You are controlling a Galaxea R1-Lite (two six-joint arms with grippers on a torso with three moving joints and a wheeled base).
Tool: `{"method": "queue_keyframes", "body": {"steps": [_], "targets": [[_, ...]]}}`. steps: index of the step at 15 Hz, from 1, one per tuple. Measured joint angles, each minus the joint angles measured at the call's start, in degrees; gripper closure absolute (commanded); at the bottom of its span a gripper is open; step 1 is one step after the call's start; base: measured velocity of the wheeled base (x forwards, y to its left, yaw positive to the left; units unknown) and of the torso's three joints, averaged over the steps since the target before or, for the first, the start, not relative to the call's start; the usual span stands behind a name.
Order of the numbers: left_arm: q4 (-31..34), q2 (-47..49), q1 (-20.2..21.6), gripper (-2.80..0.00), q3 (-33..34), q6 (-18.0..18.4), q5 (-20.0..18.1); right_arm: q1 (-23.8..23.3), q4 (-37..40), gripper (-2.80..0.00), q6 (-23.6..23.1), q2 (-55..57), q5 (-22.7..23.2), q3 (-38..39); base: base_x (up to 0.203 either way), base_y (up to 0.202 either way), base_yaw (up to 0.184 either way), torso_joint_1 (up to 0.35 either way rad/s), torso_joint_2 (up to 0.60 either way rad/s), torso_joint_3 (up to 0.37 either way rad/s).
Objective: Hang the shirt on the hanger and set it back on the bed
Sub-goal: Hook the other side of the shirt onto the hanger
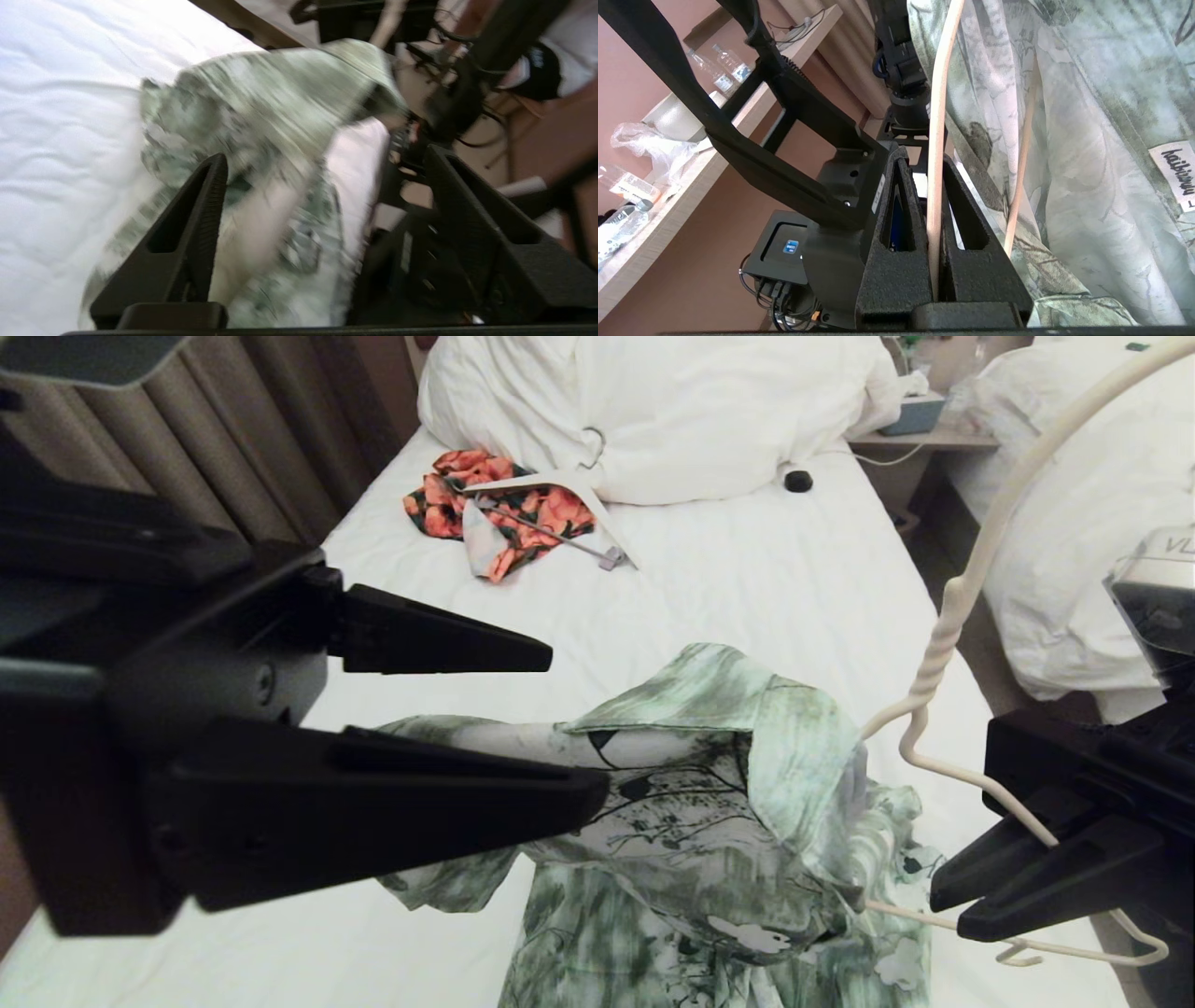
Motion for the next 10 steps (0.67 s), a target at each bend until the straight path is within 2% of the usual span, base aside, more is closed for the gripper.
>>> {"method": "queue_keyframes", "body": {"steps": [3, 10], "targets": [[-4.4, 3.0, -0.3, -2.8, -0.1, 0.0, 1.7, 1.4, 0.0, 0.0, 0.1, -0.1, 0.0, -0.3, 0.0, 0.0, 0.0, 0.0, 0.0, 0.0], [-4.7, 4.3, -4.0, -2.8, 2.5, -0.1, 2.2, 2.2, -0.3, 0.0, 0.2, 0.4, -0.1, -0.5, 0.0, 0.0, 0.0, 0.0, 0.0, 0.0]]}}
